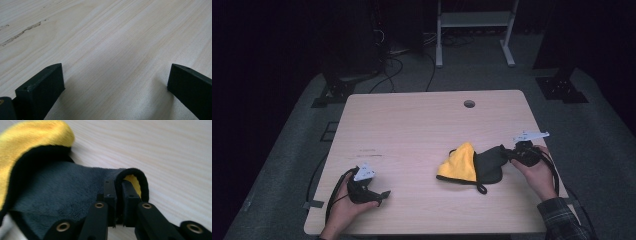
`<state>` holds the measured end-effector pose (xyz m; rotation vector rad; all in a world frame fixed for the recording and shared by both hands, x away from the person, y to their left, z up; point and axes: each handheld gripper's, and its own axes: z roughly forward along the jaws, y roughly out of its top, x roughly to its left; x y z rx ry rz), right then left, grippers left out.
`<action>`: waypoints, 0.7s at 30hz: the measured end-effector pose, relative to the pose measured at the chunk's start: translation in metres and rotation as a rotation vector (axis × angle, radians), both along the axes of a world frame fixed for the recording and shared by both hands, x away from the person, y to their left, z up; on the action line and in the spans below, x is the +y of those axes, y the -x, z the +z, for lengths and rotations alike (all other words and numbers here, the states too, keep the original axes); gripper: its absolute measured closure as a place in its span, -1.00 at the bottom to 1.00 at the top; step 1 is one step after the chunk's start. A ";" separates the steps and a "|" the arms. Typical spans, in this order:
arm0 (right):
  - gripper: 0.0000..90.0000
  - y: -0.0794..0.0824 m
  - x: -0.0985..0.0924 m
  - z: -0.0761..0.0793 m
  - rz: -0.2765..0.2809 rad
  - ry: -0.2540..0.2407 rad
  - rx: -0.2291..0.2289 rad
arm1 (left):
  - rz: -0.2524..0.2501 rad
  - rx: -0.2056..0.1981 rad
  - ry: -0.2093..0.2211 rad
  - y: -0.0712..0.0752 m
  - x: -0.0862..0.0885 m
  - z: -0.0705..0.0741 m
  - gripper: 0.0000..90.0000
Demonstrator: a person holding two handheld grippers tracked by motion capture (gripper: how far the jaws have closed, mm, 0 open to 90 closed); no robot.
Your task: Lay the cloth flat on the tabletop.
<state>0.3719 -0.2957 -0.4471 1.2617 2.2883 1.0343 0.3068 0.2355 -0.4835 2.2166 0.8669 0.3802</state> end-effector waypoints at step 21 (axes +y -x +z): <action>0.27 0.070 0.036 -0.007 0.238 -0.136 0.045 | 0.001 -0.003 0.000 0.000 0.000 0.000 -1.00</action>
